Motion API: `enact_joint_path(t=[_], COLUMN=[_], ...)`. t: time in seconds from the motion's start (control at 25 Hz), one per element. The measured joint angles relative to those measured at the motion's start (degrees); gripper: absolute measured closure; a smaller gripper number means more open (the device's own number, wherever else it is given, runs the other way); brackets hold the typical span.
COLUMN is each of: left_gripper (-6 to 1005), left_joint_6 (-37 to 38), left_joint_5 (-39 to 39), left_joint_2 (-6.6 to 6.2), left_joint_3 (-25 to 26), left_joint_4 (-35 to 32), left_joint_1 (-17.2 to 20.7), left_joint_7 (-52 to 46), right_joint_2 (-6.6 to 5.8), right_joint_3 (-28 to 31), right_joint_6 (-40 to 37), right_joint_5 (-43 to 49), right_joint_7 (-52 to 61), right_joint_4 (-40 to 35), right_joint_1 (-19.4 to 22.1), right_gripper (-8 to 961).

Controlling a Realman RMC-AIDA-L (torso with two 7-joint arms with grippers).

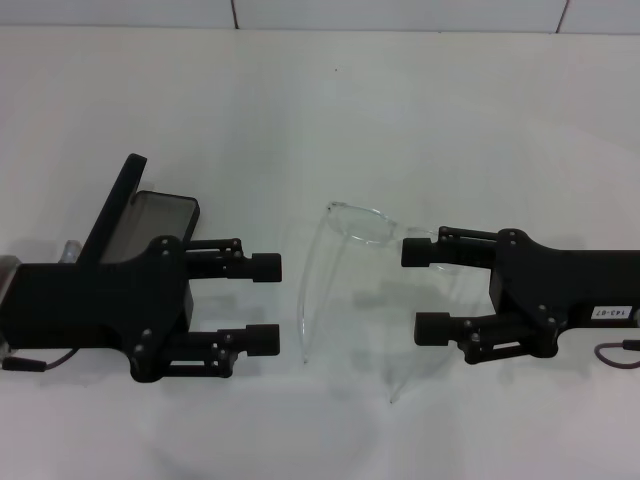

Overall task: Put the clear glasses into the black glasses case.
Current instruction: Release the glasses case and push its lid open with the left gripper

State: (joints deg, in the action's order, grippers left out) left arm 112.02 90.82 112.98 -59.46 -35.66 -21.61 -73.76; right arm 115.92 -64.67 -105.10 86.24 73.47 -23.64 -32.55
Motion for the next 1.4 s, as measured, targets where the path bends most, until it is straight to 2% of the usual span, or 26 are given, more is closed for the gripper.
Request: enact_joint_path(t=[0.52,0.6,0.68,0.8,0.92,0.96,1.0,1.08,1.2,1.4], left_gripper=[333,334,334,335,336,339,342,347,355,369], left_joint_6=[-0.06,-0.06,-0.41,-3.27,-7.85,-9.21,-11.21,-14.77,-18.65,-21.02], left_joint_5=[0.03,-0.08,-0.06,0.46,3.45,5.19,8.99,17.36,29.93,47.5], left_joint_2=[0.26,0.52,1.25,2.86,4.54,5.09,5.97,7.06,6.94,6.92], left_joint_3=[0.06,1.11,4.22,10.44,13.13,13.21,12.98,10.81,3.77,-6.85], left_joint_4=[0.02,-0.14,-1.95,-11.27,-27.92,-32.85,-40.52,-52.99,-64.2,-69.76], left_joint_1=[-0.01,0.0,0.11,0.89,2.19,2.64,3.33,4.6,5.38,4.99], left_joint_7=[-0.42,-0.64,-2.81,-13.11,-27.88,-31.72,-37.07,-46.44,-60.04,-72.39], right_joint_2=[0.01,-0.01,-0.18,-0.61,-1.15,-1.28,-1.3,-1.16,-0.9,-0.76], right_joint_3=[0.46,0.74,1.7,4.94,7.44,8.18,8.84,9.81,10.5,11.35], right_joint_6=[-0.01,0.05,0.22,0.29,0.11,0.1,0.11,0.24,0.37,0.53], right_joint_5=[-0.17,-0.49,-0.87,-1.07,-1.08,-1.09,-1.09,-1.09,-1.08,-1.06], right_joint_7=[-0.03,-0.15,-0.26,-0.3,-0.31,-0.34,-0.4,-0.76,-1.46,-2.19], right_joint_4=[0.04,-0.07,-0.39,-0.73,-0.79,-0.8,-0.79,-0.79,-0.79,-0.63], right_joint_1=[1.0,1.48,2.29,3.85,5.54,6.1,6.63,7.48,8.45,9.0], right_gripper=[84,84,84,84,84,84,84,85,85,85])
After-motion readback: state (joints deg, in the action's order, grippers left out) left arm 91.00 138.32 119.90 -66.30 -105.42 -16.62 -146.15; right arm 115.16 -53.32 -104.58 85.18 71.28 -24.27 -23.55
